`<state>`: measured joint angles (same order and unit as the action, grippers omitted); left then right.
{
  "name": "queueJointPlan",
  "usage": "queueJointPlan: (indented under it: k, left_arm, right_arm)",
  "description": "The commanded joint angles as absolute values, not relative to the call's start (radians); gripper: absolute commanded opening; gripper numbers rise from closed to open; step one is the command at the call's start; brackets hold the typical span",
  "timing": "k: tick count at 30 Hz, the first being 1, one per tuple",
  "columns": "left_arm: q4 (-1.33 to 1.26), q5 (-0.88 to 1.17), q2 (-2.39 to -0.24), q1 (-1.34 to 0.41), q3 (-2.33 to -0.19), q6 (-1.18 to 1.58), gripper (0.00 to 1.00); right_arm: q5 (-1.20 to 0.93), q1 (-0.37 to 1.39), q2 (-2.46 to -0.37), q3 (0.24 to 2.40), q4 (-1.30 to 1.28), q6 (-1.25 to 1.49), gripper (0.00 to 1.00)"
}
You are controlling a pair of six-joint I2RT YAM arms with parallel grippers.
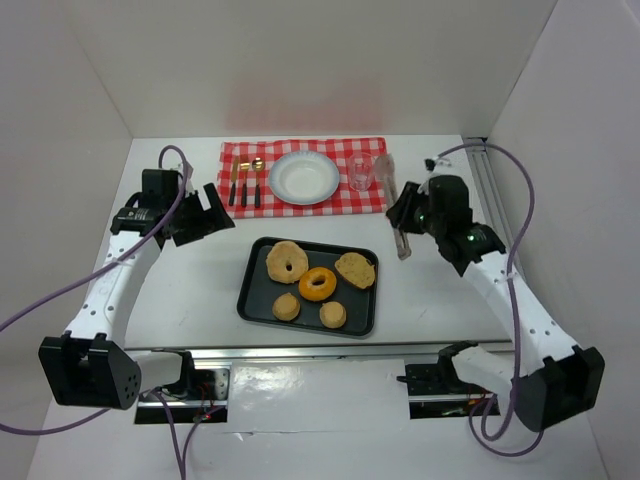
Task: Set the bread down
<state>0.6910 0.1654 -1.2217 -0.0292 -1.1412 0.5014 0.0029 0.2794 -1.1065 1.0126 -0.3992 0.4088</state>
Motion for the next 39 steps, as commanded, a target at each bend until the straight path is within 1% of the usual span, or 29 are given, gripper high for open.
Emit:
queueJointPlan:
  k: [1,2,3,6,7,9,12,18,24,26,31,39]
  left_arm:
    - [0.683,0.184,-1.198,-0.025,-1.18,0.499,0.99]
    - [0.683,0.184,-1.198,-0.025,-1.18,0.499,0.99]
    - [0.683,0.184,-1.198,-0.025,-1.18,0.499,0.99]
    - [0.683,0.184,-1.187,-0.025,-1.18,0.499,0.99]
    - [0.683,0.184,-1.187,-0.025,-1.18,0.499,0.99]
    - [0.683,0.184,-1.178,-0.025,-1.18,0.499,0.99]
    - [0.683,0.184,-1.167,-0.025,-1.18,0.499,0.99]
    - [0.683,0.184,-1.158,-0.025,-1.16,0.499,0.99]
    - [0.692,0.184,-1.158,-0.025,-1.16,0.499,0.99]
    - [0.692,0.184,-1.158,-0.025,-1.15,0.499,0.99]
    - [0.692,0.175,-1.158,-0.025,-1.141,0.499,0.99]
    - [0.692,0.175,-1.158,-0.025,-1.141,0.499,0.99]
  right_arm:
    - [-0.184,0.404,-1.057,0.959,-0.581,0.426,0.41]
    - [-0.24,0.44,-1.057,0.959,-0.603,0.426,0.45]
    - [-0.253,0.509,-1.057,0.959,-0.623,0.426,0.46]
    - [-0.253,0.598,-1.081,1.006,-0.672,0.417,0.51]
    - [-0.244,0.638,-1.081,1.018,-0.686,0.417,0.51]
    - [-0.244,0.673,-1.115,1.051,-0.686,0.405,0.53]
    - [-0.22,0.686,-1.161,1.089,-0.721,0.394,0.53]
    - [-0.109,0.706,-1.151,1.1,-0.833,0.451,0.53]
    - [-0.077,0.706,-1.132,1.091,-0.919,0.528,0.53]
    - [-0.106,0.706,-1.121,1.069,-0.905,0.567,0.55]
    - [-0.132,0.726,-1.083,0.997,-0.83,0.664,0.55]
    - [-0.123,0.746,-1.101,0.997,-0.833,0.684,0.55]
